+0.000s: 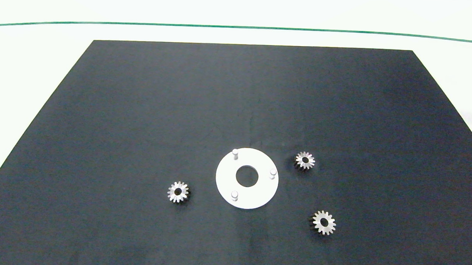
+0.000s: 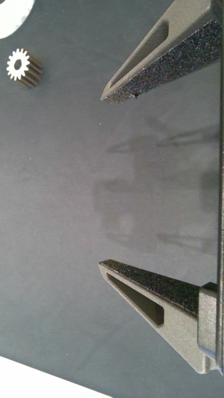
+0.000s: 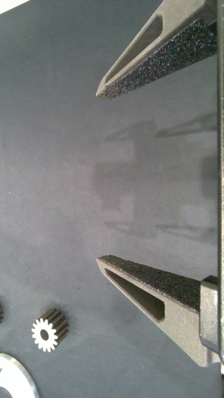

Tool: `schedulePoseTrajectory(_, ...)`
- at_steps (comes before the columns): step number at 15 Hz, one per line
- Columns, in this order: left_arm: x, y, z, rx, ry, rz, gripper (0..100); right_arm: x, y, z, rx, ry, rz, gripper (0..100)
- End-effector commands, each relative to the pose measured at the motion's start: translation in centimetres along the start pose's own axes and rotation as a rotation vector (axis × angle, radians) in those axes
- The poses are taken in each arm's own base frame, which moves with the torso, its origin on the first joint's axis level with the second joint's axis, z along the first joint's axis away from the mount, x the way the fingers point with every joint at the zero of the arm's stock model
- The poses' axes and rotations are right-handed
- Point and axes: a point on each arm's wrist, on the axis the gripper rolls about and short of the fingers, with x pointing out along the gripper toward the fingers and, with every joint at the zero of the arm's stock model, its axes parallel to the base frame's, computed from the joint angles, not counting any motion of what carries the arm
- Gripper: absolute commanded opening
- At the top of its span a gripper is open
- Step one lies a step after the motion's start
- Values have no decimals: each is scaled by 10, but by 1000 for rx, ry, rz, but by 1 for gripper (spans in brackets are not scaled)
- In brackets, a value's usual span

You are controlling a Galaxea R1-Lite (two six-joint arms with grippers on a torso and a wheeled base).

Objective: Install three planetary gears onto the carrier pins

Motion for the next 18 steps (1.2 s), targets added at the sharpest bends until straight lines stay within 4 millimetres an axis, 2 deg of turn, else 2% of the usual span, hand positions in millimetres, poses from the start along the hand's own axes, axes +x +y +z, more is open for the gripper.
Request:
schedulePoseTrajectory(1,0,0,0,0,1,0,100,0,0,0,-1,2,1,100)
schedulePoseTrajectory(11,0,0,0,0,2,-4,100,0,0,0,2,0,-2,100)
schedulePoseTrajectory(15,4,0,2,42,52,8,100,3,0,1,-2,40,-49,100)
schedulePoseTrajectory(16,5,0,2,54,65,15,100,3,-1,4,-6,46,-64,100)
schedulePoseTrajectory(18,5,-1,3,56,73,53,100,-4,-1,26,-9,59,-33,100)
